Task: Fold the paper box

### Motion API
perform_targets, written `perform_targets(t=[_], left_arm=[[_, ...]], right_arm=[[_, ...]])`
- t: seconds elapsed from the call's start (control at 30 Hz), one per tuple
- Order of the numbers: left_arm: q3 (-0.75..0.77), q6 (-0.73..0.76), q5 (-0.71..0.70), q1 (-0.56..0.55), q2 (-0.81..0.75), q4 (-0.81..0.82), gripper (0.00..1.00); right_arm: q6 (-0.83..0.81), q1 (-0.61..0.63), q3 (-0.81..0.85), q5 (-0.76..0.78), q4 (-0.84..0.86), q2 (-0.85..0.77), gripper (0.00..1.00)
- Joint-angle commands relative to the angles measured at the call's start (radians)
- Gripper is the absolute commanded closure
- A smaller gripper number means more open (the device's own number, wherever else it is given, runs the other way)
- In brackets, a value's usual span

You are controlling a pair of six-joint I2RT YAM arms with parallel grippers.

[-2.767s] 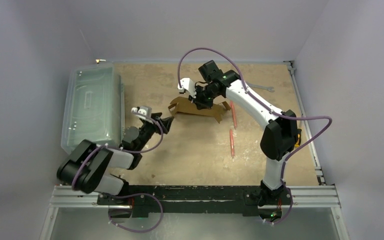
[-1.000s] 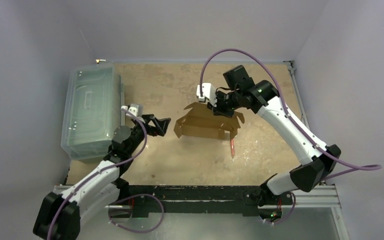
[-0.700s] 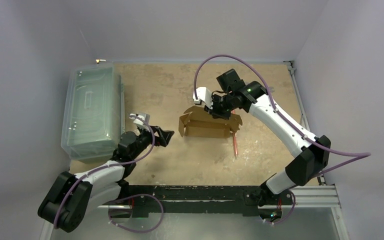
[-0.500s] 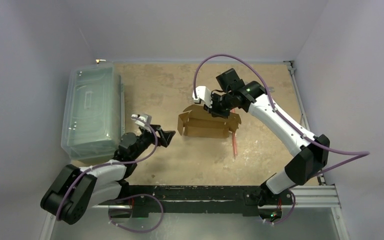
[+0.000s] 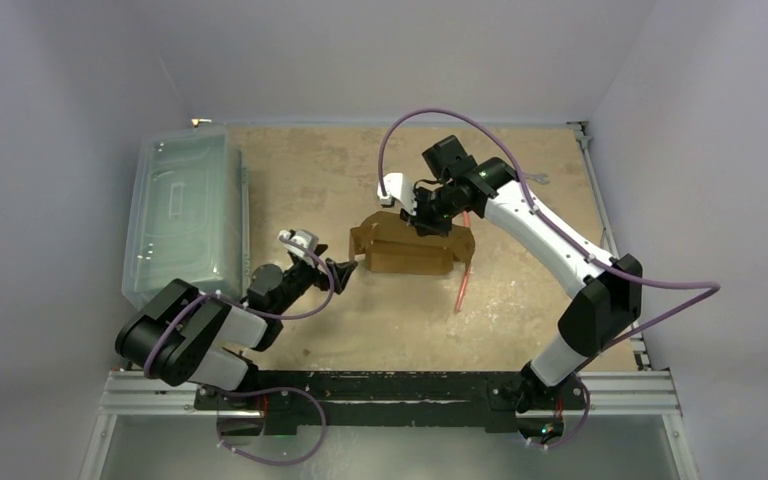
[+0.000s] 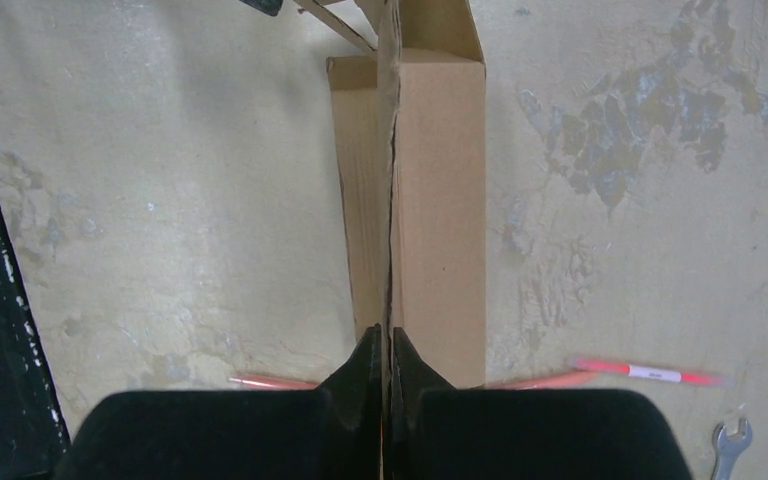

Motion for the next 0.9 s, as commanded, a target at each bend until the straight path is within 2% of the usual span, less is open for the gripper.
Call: perform_targets(t=[0.0, 0.3, 0.47, 0.53, 0.7, 0.87], left_arm=[[-0.019, 0.016, 0.018, -0.002, 0.03, 0.192, 0.12], [-0.04, 0.051, 0.004, -0.002, 0.058, 0.22, 0.14], [-0.102, 0.028, -0.076, 0.018, 0.008, 0.294, 0.18], [-0.102, 0.006, -0.114, 0.024, -0.043, 0.235, 0.21], [0.023, -0.02, -0.193, 0.024, -0.152, -0.139, 0.26], [0.089, -0.031, -0.224, 0.024, -0.097, -0.192, 0.35]], right_arm=[[-0.016, 0.0, 0.043, -0.01, -0.025, 0.005, 1.0], [-0.019, 0.0, 0.045, -0.007, -0.027, 0.006, 1.0], [-0.019, 0.0, 0.039, -0.017, -0.024, -0.02, 1.0], [-0.022, 0.0, 0.029, -0.016, -0.019, -0.03, 1.0], [-0.032, 0.0, 0.023, -0.007, -0.033, -0.029, 1.0], [-0.032, -0.001, 0.03, -0.016, -0.033, -0.021, 1.0]])
